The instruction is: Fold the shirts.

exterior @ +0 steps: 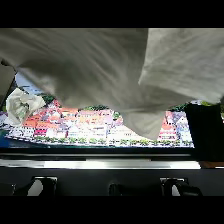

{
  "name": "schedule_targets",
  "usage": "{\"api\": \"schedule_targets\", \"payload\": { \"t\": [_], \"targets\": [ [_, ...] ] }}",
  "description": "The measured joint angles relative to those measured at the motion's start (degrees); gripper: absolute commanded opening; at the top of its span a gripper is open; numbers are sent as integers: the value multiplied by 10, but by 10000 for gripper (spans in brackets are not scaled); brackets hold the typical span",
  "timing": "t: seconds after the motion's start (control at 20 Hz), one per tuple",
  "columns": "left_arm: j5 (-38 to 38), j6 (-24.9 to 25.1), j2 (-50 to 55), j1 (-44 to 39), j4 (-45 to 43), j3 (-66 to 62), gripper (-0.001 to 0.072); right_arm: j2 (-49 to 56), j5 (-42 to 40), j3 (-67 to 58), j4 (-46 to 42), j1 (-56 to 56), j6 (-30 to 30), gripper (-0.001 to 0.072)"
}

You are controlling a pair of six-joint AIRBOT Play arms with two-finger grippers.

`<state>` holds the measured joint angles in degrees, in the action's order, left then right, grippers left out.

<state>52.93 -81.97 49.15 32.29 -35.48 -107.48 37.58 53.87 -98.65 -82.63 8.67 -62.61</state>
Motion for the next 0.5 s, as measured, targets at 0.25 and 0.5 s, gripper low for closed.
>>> {"api": "schedule_targets", "payload": {
  "t": [0.25, 0.5],
  "targets": [
    [43, -31, -31, 3, -77, 18, 36, 27, 6, -7, -4, 0, -11, 40],
    [90, -41, -31, -9, -113, 188, 35, 185, 110, -5, 52, 0, -6, 40]
  ]
}}
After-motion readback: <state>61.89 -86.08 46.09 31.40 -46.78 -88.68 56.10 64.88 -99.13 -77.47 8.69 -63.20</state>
